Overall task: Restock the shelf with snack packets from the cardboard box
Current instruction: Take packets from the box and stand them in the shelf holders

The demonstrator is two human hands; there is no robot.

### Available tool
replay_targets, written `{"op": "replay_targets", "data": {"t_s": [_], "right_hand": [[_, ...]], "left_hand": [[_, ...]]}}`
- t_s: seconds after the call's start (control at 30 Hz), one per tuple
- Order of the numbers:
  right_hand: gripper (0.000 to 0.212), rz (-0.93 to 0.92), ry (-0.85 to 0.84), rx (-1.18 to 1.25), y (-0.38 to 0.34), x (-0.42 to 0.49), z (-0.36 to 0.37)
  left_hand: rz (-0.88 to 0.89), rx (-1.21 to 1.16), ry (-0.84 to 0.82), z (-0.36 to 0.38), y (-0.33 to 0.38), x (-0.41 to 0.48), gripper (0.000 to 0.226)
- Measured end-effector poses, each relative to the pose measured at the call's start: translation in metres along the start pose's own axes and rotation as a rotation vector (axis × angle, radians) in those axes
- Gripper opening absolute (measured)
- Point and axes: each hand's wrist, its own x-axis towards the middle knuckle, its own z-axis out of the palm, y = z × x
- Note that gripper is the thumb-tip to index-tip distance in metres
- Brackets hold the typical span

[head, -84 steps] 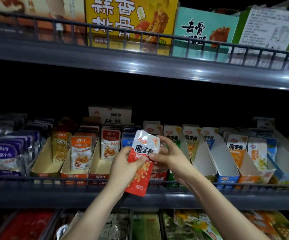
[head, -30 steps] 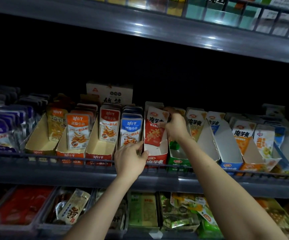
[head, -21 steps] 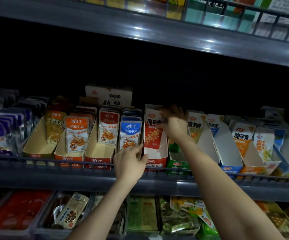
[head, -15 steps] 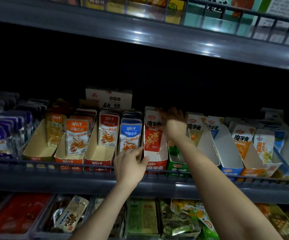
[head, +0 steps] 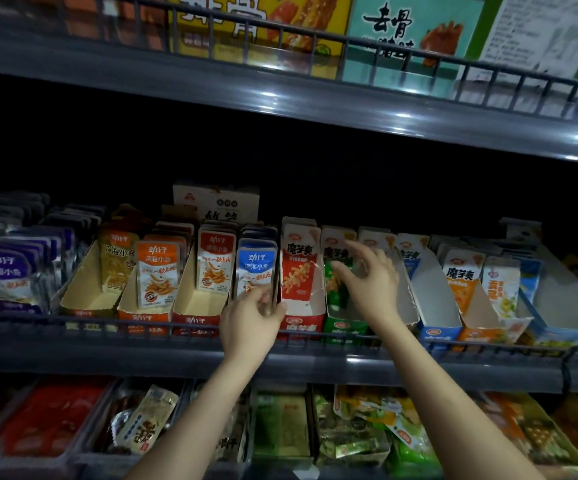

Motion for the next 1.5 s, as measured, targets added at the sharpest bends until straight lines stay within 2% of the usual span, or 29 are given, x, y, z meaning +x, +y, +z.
{"op": "replay_targets", "data": {"t_s": [0.13, 0.23, 0.4, 0.53, 0.7, 0.87, 0.97, 1.1, 1.3, 1.37, 1.5], "right_hand": [[0.016, 0.050, 0.001, 0.204, 0.001, -0.061, -0.028], [0.012, 0.164, -0.066, 0.300, 0.013, -0.115, -0.038], [0.006, 0.276, -0.190, 0.261, 0.050, -0.219, -0.026], [0.003, 0.475, -0.349, 0.165, 0.091, -0.308, 0.002], [0.006, 0.697, -0.604, 0.075, 0.137, -0.397, 0.042], [0.022, 0.847, -0.716, 0.032, 0.160, -0.451, 0.076], [0.038, 0.930, -0.762, -0.065, 0.177, -0.469, 0.099], [0.051, 0.922, -0.745, -0.168, 0.187, -0.481, 0.119], [0.067, 0.847, -0.838, -0.190, 0.208, -0.482, 0.144], [0.068, 0.847, -0.918, -0.219, 0.214, -0.480, 0.152], [0.060, 0.630, -1.147, -0.380, 0.204, -0.484, 0.156]], "left_hand": [[0.002, -0.068, 0.021, -0.026, -0.008, -0.034, 0.029], [-0.041, -0.028, -0.004, -0.042, -0.039, -0.074, 0.022], [-0.211, 0.077, -0.037, -0.054, -0.126, -0.156, 0.017], [-0.313, 0.256, -0.108, -0.056, -0.188, -0.222, 0.021], [-0.333, 0.430, -0.149, -0.042, -0.243, -0.284, 0.023], [-0.368, 0.536, -0.218, -0.023, -0.286, -0.310, 0.041], [-0.369, 0.550, -0.294, -0.008, -0.308, -0.313, 0.056], [-0.409, 0.505, -0.386, 0.008, -0.327, -0.319, 0.074], [-0.426, 0.510, -0.375, 0.016, -0.333, -0.327, 0.082], [-0.419, 0.509, -0.366, 0.018, -0.332, -0.326, 0.084], [-0.370, 0.513, -0.345, 0.019, -0.331, -0.327, 0.084]]}}
